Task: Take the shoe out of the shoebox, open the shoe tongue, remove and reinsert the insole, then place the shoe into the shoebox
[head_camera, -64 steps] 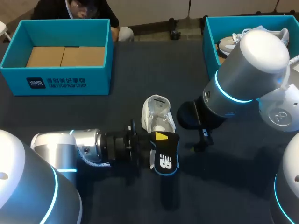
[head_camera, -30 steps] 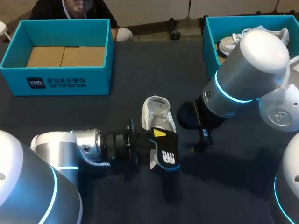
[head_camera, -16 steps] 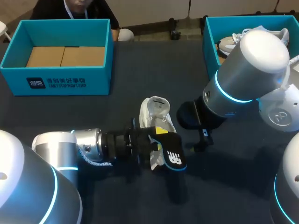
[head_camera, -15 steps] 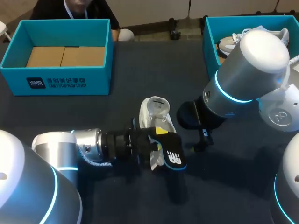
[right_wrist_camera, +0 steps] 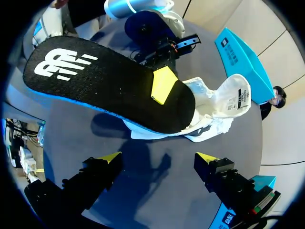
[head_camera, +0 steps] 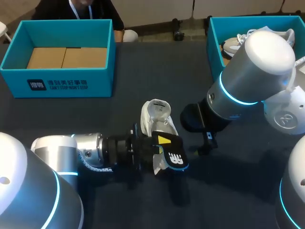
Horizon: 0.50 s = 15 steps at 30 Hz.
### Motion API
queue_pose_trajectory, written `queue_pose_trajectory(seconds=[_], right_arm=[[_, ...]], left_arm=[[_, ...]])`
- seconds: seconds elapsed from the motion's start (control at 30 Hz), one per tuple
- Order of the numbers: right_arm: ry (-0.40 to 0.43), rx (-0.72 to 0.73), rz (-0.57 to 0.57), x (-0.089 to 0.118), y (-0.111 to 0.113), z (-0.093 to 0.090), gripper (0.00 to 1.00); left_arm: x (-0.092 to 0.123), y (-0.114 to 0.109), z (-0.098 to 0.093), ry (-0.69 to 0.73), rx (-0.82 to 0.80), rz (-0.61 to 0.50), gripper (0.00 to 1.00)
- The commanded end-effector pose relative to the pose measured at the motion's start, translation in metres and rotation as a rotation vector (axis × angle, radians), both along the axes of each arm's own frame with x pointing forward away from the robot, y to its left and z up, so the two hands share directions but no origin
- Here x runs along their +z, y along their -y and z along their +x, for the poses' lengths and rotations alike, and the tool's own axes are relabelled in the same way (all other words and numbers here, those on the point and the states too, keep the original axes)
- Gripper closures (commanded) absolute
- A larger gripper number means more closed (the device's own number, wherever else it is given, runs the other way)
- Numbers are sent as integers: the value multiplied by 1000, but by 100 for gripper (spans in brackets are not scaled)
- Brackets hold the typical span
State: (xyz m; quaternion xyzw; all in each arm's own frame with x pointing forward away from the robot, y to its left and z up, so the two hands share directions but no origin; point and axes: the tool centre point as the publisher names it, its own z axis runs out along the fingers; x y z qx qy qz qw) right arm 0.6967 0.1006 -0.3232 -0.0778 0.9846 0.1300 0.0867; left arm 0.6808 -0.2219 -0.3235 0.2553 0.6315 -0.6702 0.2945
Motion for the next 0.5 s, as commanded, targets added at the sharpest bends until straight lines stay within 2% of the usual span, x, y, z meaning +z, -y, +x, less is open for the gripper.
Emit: queue_pose_trajectory(seconds=[0.03, 0.37, 0.5], right_arm=[[1, 1, 2, 0, 1, -1, 0], [1, 1, 2, 0, 1, -1, 0], [1, 1, 2, 0, 1, -1, 0]], left_arm=[[-8, 1, 4, 3, 10, -6, 100], [-27, -2, 15, -27, 40, -2, 100], [-25, -2, 15, -26, 43, -2, 100]])
